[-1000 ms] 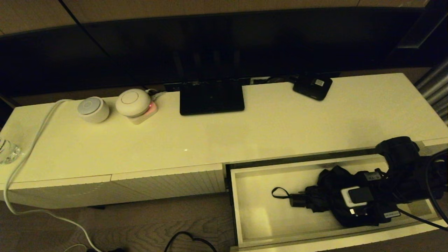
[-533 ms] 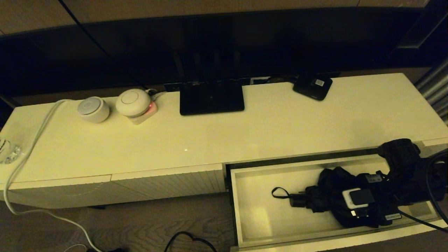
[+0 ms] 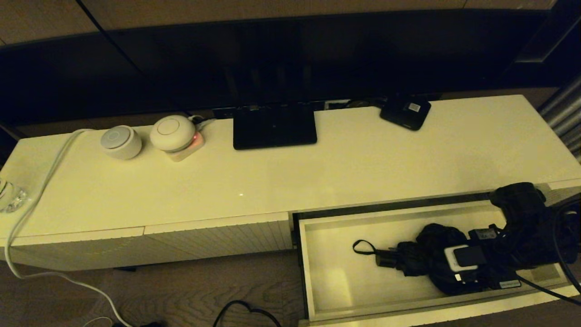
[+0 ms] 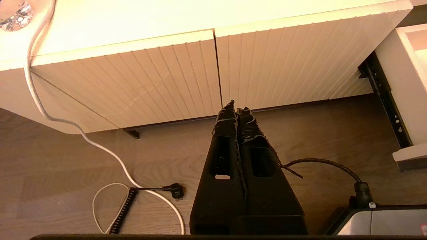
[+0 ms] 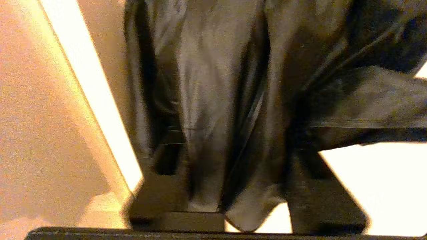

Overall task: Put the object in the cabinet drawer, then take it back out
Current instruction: Take the umbrella out of the drawer and put it on the table

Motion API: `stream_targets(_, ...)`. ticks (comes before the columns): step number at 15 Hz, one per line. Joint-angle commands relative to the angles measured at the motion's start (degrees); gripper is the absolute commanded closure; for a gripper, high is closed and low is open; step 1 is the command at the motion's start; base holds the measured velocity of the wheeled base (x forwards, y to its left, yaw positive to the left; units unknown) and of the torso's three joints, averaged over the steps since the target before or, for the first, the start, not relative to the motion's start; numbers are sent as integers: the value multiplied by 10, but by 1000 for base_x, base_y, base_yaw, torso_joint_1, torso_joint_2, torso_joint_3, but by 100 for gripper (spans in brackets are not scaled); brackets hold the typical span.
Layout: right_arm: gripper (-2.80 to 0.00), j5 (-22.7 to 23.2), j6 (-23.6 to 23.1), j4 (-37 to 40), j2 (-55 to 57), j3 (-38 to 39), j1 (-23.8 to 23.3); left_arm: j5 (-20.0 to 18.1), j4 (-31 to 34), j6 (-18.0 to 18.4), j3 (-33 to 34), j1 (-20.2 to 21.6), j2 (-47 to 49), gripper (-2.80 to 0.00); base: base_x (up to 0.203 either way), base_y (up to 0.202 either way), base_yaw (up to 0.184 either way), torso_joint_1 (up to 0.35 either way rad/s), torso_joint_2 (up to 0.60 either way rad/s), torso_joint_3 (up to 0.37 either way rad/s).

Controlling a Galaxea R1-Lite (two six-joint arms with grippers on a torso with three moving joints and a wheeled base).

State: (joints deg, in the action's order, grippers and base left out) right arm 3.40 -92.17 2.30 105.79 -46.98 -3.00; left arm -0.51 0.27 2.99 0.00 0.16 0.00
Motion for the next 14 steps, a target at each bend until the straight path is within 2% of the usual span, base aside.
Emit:
stream_targets(1,0,1,-6,1,-3,3,1,0,0,0,2,0,0,0,0,0,0,0,0,0)
stream_targets(7,0,5,-5,0,-51,9,0,0,0,0,2,0,0,0,0,0,0,0,0,0)
stream_targets(14,0,20,7,28,-212,37,2,0,0,0,2,0,0,0,0,0,0,0,0,0)
